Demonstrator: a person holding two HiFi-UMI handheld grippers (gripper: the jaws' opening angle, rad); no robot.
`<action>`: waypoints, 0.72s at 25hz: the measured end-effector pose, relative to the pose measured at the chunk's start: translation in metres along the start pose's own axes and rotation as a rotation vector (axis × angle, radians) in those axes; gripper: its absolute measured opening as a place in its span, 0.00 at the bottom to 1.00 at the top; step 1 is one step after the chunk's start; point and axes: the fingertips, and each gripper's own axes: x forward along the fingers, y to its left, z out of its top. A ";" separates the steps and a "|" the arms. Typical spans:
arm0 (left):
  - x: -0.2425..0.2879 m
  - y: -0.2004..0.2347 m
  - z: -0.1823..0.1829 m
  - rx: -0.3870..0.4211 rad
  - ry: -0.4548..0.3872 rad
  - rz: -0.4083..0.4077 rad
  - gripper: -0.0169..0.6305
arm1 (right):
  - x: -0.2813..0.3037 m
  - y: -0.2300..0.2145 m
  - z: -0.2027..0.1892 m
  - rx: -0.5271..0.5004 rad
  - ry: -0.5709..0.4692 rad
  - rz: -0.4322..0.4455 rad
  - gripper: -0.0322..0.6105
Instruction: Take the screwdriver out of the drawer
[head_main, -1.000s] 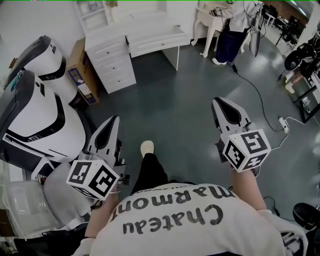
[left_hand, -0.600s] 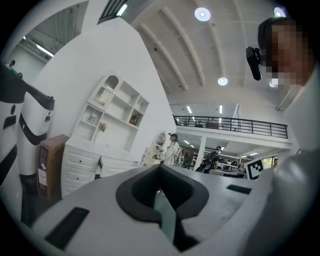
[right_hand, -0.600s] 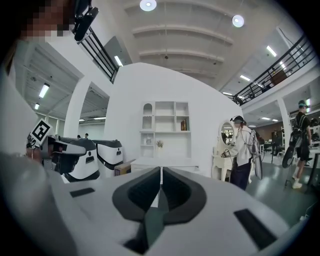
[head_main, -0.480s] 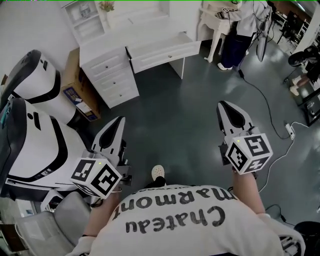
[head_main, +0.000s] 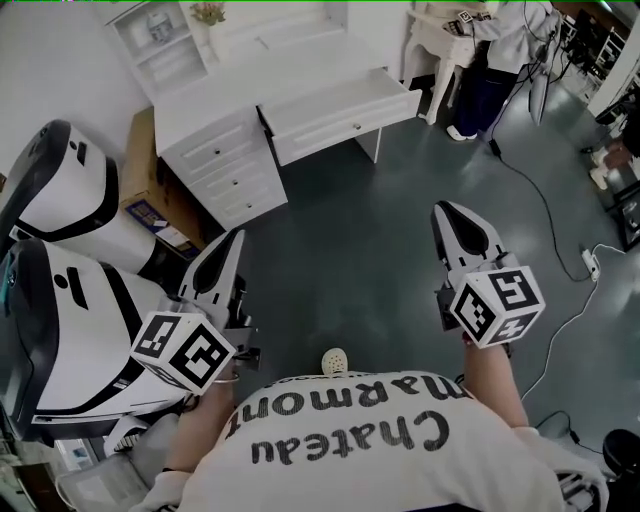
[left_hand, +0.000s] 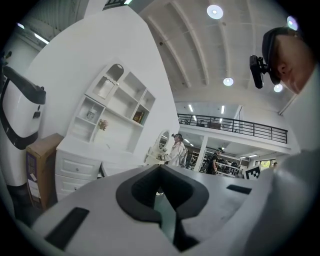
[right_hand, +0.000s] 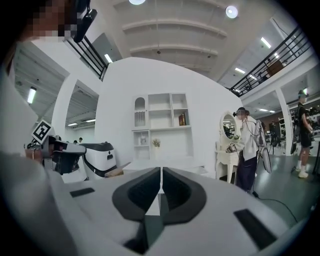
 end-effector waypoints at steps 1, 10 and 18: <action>0.003 0.006 0.002 0.000 0.001 0.000 0.06 | 0.006 0.000 -0.001 0.007 0.001 -0.002 0.10; 0.034 0.037 -0.002 -0.029 0.027 -0.018 0.06 | 0.040 -0.002 -0.009 0.023 0.033 -0.026 0.10; 0.044 0.057 0.007 -0.042 0.025 -0.038 0.06 | 0.061 0.006 0.000 0.007 0.031 -0.032 0.10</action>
